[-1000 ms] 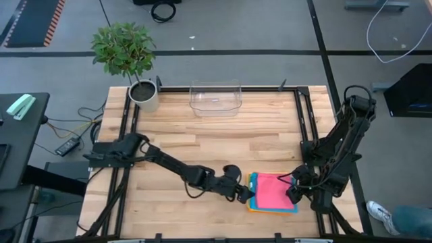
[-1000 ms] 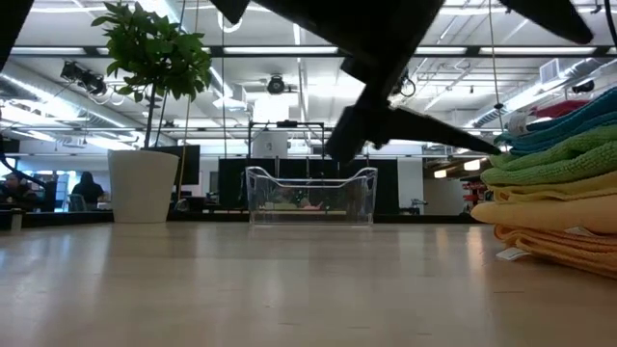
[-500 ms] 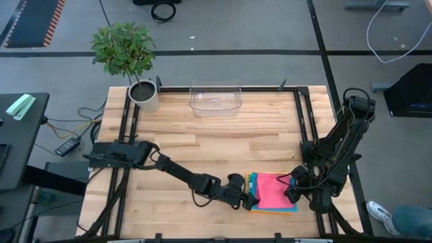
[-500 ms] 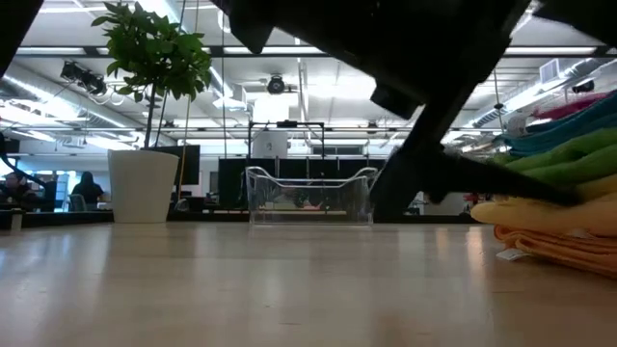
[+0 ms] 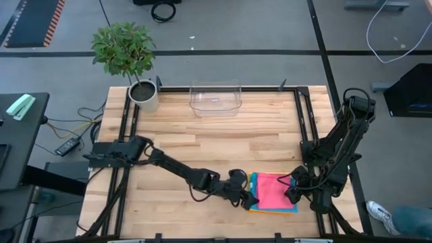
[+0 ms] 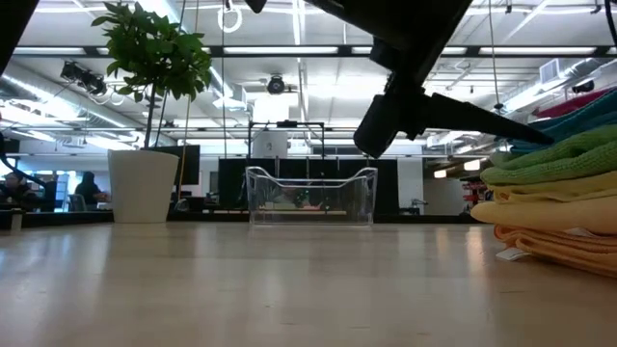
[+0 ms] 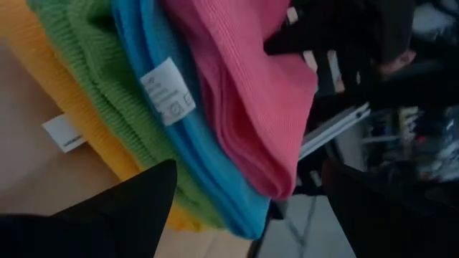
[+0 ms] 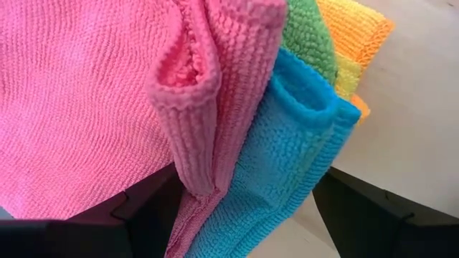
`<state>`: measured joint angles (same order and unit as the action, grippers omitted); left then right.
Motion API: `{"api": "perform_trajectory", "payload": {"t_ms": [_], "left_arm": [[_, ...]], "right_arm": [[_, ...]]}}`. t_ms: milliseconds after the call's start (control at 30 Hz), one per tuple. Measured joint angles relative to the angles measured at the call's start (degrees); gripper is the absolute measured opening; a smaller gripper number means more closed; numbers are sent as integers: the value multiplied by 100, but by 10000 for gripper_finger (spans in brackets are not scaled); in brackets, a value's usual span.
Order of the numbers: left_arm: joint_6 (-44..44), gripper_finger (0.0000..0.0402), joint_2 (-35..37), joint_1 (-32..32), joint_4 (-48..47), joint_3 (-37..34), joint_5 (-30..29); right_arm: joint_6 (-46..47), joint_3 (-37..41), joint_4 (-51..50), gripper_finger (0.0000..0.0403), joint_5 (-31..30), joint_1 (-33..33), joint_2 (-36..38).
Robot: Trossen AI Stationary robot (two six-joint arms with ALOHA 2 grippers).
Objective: Fold microfiber towels
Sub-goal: Put the folded towels into the transparent bin
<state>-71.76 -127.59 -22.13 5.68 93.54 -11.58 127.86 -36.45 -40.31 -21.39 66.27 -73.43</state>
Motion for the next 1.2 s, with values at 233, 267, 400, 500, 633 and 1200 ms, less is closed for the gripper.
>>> {"api": "perform_trajectory", "payload": {"t_ms": [233, 267, 400, 500, 633, 1200], "left_arm": [[-781, 357, -2, 19, -222, -7, -239], [-794, 357, -2, 11, -237, -8, -295], [-819, 357, -2, 18, -204, -9, -382], [-811, 357, -2, 55, -219, -8, -435], [-811, 357, -2, 98, -252, -8, -486], [-1137, 357, -285, 88, 41, -7, -555]], "right_arm": [[-11, 0, 11, 310, 0, -3, 0], [-12, 0, 11, 310, 0, -18, 0], [-18, 0, 6, 310, 4, -92, 0], [-66, 0, 21, 310, 37, -203, 0], [-165, 0, 26, 310, 132, -384, -75], [-147, 0, 133, 310, 240, -684, -245]]}}
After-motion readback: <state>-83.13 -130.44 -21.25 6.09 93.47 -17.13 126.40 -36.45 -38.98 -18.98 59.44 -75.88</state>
